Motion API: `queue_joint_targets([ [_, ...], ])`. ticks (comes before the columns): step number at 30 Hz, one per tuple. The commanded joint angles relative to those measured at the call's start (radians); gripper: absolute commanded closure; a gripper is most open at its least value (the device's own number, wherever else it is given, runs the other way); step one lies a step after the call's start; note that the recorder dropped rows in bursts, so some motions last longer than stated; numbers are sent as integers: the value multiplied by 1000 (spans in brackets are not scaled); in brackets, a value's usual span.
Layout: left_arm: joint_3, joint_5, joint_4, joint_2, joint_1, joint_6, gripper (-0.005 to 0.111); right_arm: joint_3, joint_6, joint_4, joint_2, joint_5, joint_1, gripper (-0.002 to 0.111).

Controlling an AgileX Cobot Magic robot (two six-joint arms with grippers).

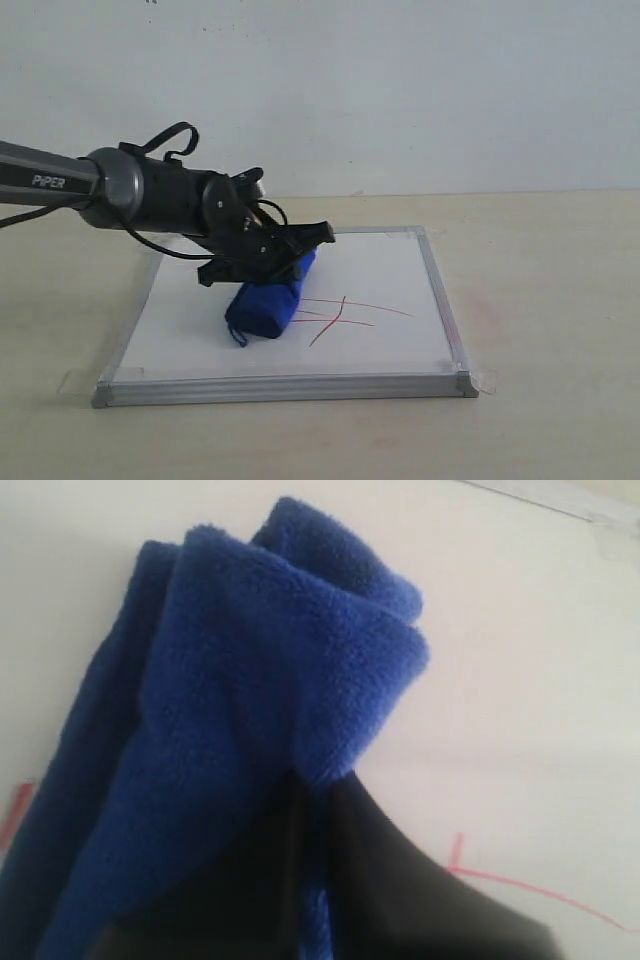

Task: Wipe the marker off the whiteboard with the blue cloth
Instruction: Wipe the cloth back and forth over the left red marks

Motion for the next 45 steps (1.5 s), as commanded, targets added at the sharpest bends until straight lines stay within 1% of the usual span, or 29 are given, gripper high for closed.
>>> queue_joint_targets([
  [1, -52, 2, -11, 8, -23, 3, 103, 0, -3, -2, -4, -6, 3, 107],
  [4, -52, 25, 62, 8, 4, 3, 103, 0, -3, -2, -4, -6, 3, 107],
  [7, -52, 108, 169, 8, 47, -2, 103, 0, -3, -2, -4, -6, 3, 107],
  [10, -52, 195, 207, 8, 108, -41, 103, 0, -3, -2, -4, -6, 3, 107],
  [12, -52, 217, 212, 8, 148, -57, 103, 0, -3, -2, -4, -6, 3, 107],
  [15, -52, 229, 212, 8, 176, -57, 103, 0, -3, -2, -4, -6, 3, 107],
  [18, -52, 203, 206, 8, 172, -57, 103, 0, -3, -2, -4, -6, 3, 107],
  [21, -52, 142, 121, 8, 142, -57, 103, 0, -3, -2, -4, -6, 3, 107],
  [24, -52, 69, 31, 10, 84, -43, 103, 0, -3, -2, -4, -6, 3, 107],
  [26, -52, 30, 31, 19, 41, -43, 103, 0, -3, -2, -4, -6, 3, 107],
  [28, -52, 3, 31, 30, 15, -55, 103, 0, -3, -2, -4, -6, 3, 107],
  [30, -52, 2, 31, 44, 8, -94, 103, 0, -3, -2, -4, -6, 3, 107],
  [32, -52, 32, 31, 53, 18, -103, 103, 0, -3, -2, -4, -6, 3, 107],
  [36, -52, 121, 41, 48, 75, -98, 103, 0, -3, -2, -4, -6, 3, 107],
  [37, -52, 146, 43, 37, 102, -85, 103, 0, -3, -2, -4, -6, 3, 107],
  [38, -52, 162, 45, 31, 114, -71, 103, 0, -3, -2, -4, -6, 3, 107],
  [39, -52, 192, 58, 8, 150, -52, 103, 0, -3, -2, -4, -6, 3, 107],
  [41, -50, 222, 83, -29, 186, -39, 103, 0, -3, -2, -4, -6, 3, 107],
  [43, -48, 260, 97, -45, 197, -39, 103, 0, -3, -2, -4, -6, 3, 107],
  [45, -48, 284, 90, -36, 193, -39, 103, 0, -3, -2, -4, -6, 3, 107],
])
